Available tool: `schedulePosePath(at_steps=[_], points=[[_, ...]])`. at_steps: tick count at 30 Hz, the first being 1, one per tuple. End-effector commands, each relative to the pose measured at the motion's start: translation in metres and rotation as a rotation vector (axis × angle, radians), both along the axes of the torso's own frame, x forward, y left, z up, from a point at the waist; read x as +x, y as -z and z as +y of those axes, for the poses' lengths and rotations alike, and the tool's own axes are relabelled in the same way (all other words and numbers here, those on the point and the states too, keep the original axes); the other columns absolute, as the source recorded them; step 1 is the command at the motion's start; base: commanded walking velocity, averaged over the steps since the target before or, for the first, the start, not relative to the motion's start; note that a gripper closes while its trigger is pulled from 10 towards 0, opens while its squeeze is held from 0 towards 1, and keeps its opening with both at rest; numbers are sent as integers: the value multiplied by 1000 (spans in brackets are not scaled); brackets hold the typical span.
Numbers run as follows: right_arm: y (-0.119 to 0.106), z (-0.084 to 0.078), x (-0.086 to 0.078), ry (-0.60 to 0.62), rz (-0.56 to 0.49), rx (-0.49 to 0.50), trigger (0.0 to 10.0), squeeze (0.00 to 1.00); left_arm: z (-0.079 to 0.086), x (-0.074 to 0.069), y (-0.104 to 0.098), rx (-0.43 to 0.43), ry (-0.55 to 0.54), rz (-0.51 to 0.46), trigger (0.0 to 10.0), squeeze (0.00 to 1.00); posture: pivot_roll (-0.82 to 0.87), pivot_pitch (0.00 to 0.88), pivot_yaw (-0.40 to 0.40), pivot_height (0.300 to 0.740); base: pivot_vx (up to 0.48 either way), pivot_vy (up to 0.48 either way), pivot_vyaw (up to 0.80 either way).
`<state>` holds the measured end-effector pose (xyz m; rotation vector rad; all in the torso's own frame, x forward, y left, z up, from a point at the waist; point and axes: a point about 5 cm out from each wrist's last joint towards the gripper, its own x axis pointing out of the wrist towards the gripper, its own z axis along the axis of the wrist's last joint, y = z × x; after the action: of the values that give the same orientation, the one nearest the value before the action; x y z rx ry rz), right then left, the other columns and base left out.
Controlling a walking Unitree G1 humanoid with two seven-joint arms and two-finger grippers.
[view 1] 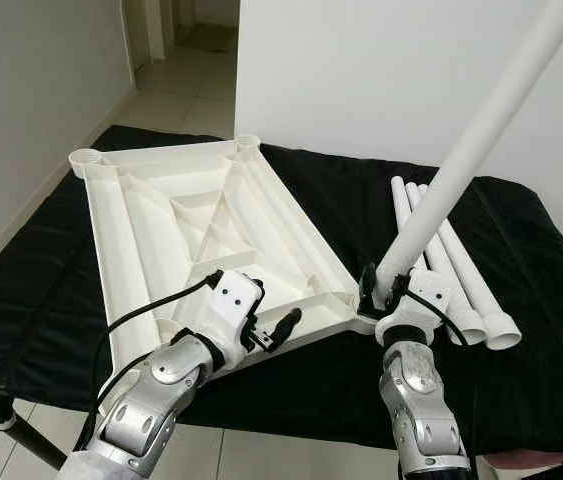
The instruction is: Building children table
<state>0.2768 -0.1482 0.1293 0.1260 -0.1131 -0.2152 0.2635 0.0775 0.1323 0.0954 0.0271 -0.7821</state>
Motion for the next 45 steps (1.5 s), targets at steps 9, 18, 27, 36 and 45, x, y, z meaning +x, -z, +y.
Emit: schedulePosePath(at_steps=[9,18,27,36,45], points=[[4,-6,3,-90,24,-9,10000,0,-1,-1,0,0,3,8,10000,0,1,0,-68,740,0,0,0],[5,-28,10,-240,36,-103,10000,0,-6,-3,-6,10,39,-7,10000,0,-1,0,-68,740,0,0,0],[10,-39,15,-446,76,-137,10000,0,-18,-7,-20,-8,100,-34,10000,0,-2,0,-68,740,0,0,0],[2,-35,28,-617,52,-233,10000,0,-23,-6,-32,-17,117,-61,10000,0,-5,0,-63,740,0,0,0],[0,-35,36,-706,60,-273,10000,0,-25,-6,-36,-22,122,-60,10000,0,-4,0,-68,740,0,0,0]])
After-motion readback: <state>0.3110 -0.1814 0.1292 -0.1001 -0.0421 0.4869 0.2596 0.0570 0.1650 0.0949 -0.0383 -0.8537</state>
